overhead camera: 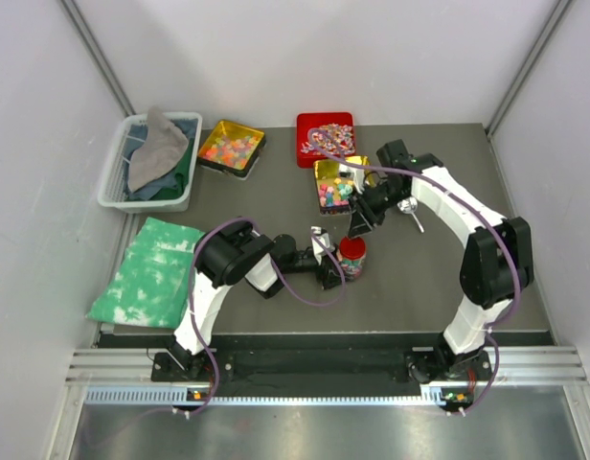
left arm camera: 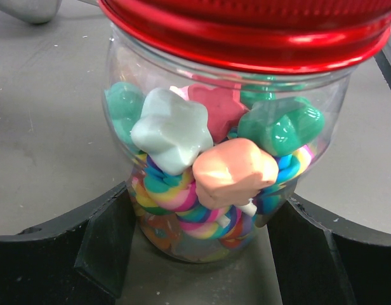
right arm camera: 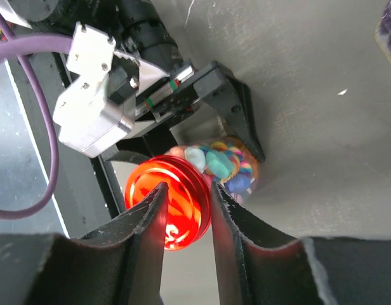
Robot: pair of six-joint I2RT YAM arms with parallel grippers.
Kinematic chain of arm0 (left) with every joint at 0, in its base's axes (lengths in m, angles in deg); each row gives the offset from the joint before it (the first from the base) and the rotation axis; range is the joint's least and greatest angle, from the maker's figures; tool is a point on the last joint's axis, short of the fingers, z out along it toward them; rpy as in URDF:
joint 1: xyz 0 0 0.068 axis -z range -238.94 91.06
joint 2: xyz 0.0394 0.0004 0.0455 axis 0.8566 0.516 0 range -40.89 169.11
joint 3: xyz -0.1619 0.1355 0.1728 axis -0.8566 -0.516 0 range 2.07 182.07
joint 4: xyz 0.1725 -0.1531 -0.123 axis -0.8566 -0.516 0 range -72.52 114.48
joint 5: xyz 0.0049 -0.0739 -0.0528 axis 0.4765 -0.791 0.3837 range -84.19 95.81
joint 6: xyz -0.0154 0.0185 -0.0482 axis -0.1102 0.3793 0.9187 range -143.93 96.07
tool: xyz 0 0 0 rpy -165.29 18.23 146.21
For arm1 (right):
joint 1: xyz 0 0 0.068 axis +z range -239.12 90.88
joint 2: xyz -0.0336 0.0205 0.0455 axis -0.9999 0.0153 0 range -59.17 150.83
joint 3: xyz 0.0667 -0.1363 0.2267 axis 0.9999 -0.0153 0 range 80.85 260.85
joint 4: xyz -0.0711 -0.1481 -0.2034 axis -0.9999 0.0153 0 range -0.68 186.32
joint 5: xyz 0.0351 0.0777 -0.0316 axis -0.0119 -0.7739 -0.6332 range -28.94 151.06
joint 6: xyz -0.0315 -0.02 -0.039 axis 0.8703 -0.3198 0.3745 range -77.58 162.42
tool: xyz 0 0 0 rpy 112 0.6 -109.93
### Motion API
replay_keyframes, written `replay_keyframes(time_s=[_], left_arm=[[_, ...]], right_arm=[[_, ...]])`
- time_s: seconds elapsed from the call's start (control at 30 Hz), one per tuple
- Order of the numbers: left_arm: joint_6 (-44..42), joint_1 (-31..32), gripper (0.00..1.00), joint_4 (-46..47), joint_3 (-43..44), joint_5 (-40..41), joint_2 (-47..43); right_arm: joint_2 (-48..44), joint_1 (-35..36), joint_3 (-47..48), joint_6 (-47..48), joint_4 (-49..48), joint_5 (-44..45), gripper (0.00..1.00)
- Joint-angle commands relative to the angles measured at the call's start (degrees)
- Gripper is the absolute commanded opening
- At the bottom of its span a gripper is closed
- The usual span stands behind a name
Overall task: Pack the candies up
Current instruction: Screw the bottle lid onto the packing bottle.
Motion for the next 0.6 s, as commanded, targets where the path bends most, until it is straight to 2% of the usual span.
replay_keyframes(time_s=[0.0,0.57], left_arm=[[0.88,-0.56,0.36,10.05,0.01,1.94,1.52],[0.79,-0.56,0.36,9.79,0.01,1.77,1.44]], right_arm=[[-0.91,0.58,-2.04,2.14,0.83,-1.33,0.32],[-10.4,0.5,-13.64,0.74,-0.04,1.66,0.25]])
